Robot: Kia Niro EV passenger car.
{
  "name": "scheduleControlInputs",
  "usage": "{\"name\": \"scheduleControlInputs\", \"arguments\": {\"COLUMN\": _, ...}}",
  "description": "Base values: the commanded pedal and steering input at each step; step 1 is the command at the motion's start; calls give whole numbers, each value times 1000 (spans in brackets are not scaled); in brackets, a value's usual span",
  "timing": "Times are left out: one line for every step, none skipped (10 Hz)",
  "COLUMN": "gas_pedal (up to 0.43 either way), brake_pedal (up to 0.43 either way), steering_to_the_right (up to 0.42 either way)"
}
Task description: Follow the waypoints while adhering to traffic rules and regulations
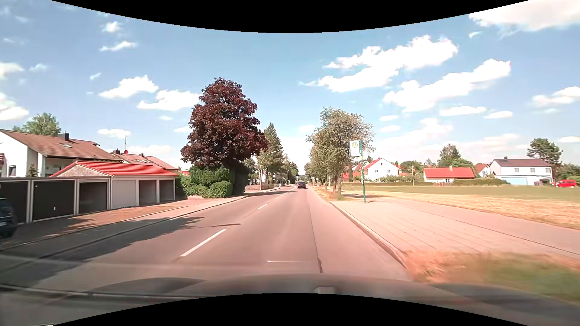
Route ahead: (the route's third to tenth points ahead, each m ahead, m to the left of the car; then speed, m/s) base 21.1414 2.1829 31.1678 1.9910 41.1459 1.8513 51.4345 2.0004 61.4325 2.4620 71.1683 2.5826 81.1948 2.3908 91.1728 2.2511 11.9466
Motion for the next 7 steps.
{"name": "scheduleControlInputs", "arguments": {"gas_pedal": 169, "brake_pedal": 0, "steering_to_the_right": 0}}
{"name": "scheduleControlInputs", "arguments": {"gas_pedal": 169, "brake_pedal": 0, "steering_to_the_right": -1}}
{"name": "scheduleControlInputs", "arguments": {"gas_pedal": 169, "brake_pedal": 0, "steering_to_the_right": -1}}
{"name": "scheduleControlInputs", "arguments": {"gas_pedal": 169, "brake_pedal": 0, "steering_to_the_right": -1}}
{"name": "scheduleControlInputs", "arguments": {"gas_pedal": 169, "brake_pedal": 0, "steering_to_the_right": -1}}
{"name": "scheduleControlInputs", "arguments": {"gas_pedal": 157, "brake_pedal": 0, "steering_to_the_right": -1}}
{"name": "scheduleControlInputs", "arguments": {"gas_pedal": 157, "brake_pedal": 0, "steering_to_the_right": -1}}
